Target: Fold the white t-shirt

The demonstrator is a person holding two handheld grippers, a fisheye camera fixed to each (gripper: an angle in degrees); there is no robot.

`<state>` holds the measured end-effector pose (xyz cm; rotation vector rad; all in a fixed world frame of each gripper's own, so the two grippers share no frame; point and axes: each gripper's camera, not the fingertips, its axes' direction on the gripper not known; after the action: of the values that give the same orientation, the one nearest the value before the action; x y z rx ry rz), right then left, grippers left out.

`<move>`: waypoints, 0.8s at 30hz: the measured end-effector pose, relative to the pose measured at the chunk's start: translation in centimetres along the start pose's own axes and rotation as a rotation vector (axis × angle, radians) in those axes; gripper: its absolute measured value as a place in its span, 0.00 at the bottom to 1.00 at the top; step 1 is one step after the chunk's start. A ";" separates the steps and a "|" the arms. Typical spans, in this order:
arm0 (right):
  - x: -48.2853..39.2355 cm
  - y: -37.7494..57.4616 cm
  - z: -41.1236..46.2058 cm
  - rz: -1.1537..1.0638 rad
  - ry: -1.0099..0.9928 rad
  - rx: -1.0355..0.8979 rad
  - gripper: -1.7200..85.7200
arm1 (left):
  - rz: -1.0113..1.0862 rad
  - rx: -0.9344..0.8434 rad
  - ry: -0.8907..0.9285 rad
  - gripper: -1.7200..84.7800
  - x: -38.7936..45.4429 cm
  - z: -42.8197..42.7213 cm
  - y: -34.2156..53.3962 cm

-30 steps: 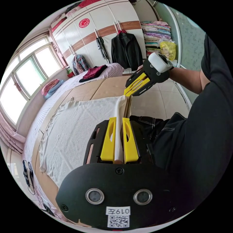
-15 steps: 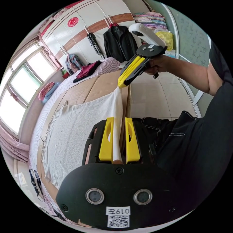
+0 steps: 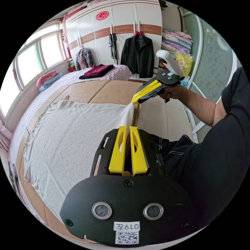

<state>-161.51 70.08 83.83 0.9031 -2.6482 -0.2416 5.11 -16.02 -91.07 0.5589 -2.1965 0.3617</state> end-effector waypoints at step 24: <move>-1.2 -0.4 -1.3 -0.098 0.039 -0.013 0.05 | -0.039 -0.149 -0.162 0.03 -3.4 1.7 1.2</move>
<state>-159.92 70.49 84.64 1.0241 -2.5666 -0.2621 5.32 -14.77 -94.85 0.5654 -2.3411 0.1343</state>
